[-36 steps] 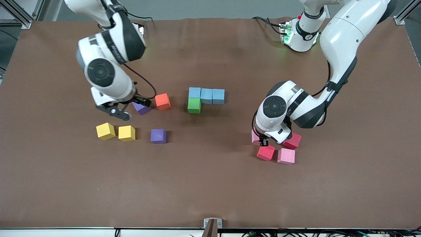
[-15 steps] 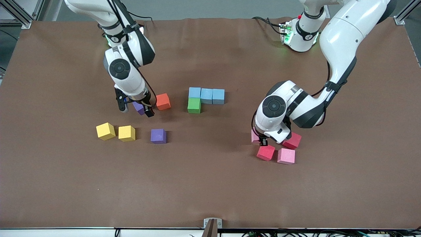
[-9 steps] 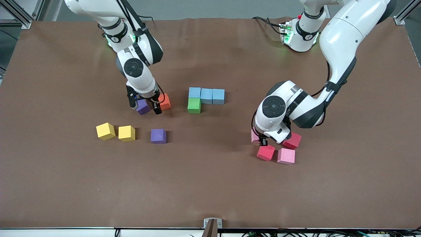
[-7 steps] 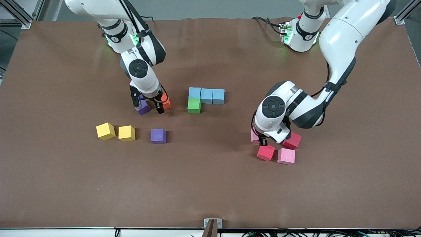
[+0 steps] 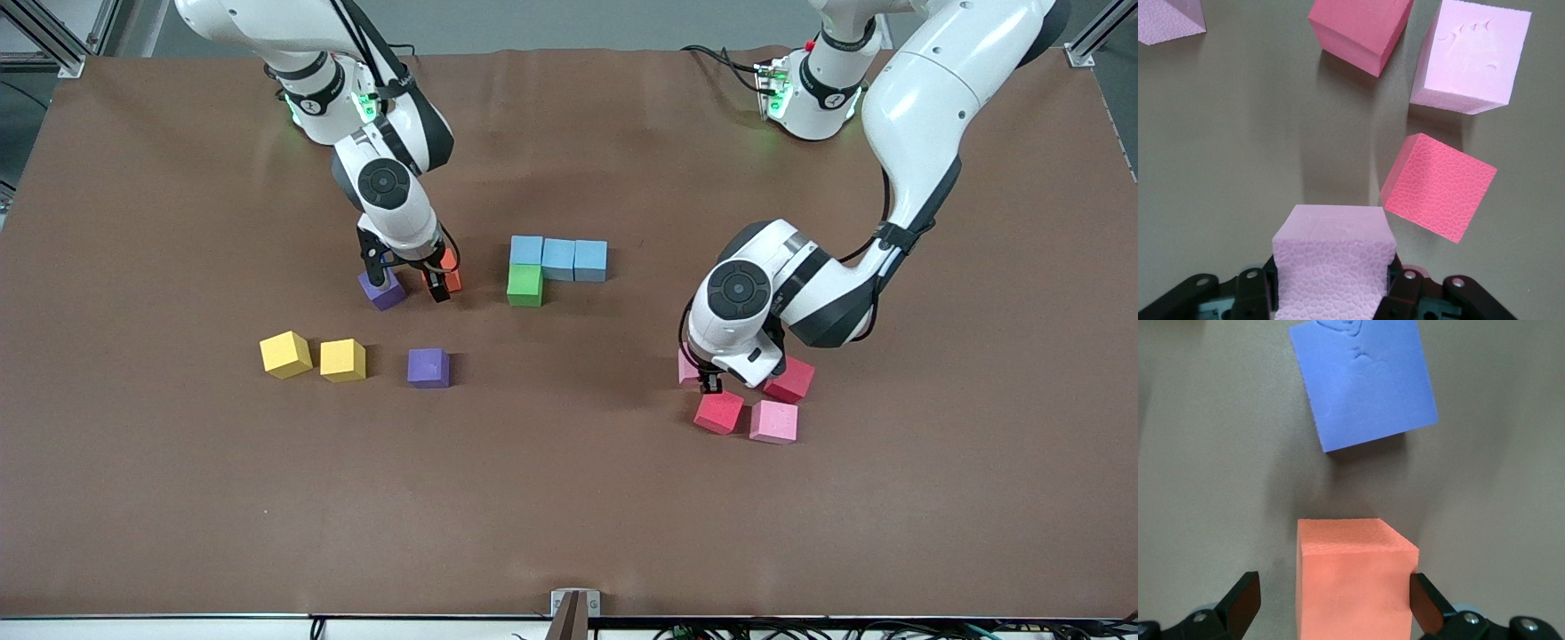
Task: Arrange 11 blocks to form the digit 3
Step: 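Lower and grasp the orange cube with the right gripper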
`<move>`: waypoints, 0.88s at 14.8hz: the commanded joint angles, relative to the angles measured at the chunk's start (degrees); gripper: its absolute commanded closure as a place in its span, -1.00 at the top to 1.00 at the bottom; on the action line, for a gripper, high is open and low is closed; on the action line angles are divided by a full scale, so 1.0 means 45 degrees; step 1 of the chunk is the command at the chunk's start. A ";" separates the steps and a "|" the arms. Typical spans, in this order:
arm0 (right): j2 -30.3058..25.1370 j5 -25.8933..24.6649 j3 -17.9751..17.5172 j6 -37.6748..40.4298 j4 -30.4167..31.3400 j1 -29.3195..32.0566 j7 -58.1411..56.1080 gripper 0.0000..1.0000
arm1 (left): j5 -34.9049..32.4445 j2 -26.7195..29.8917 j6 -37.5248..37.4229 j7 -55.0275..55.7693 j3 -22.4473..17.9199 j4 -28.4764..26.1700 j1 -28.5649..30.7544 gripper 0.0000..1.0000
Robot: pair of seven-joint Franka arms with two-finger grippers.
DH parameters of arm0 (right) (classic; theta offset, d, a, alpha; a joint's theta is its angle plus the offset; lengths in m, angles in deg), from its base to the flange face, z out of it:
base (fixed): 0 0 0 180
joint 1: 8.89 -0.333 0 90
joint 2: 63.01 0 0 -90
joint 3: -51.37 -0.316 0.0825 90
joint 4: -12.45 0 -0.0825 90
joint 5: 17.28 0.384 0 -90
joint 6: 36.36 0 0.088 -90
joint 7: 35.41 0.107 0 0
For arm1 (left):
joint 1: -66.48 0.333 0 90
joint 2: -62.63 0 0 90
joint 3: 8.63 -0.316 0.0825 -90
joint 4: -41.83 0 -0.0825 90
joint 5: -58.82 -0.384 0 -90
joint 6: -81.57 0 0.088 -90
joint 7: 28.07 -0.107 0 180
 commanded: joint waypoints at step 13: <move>-0.0719 0.0158 -0.0002 0.1239 0.0187 -0.0141 0.0159 1.00 | 0.0107 -0.0043 -0.0165 -0.0191 0.0005 0.0045 -0.0045 -0.22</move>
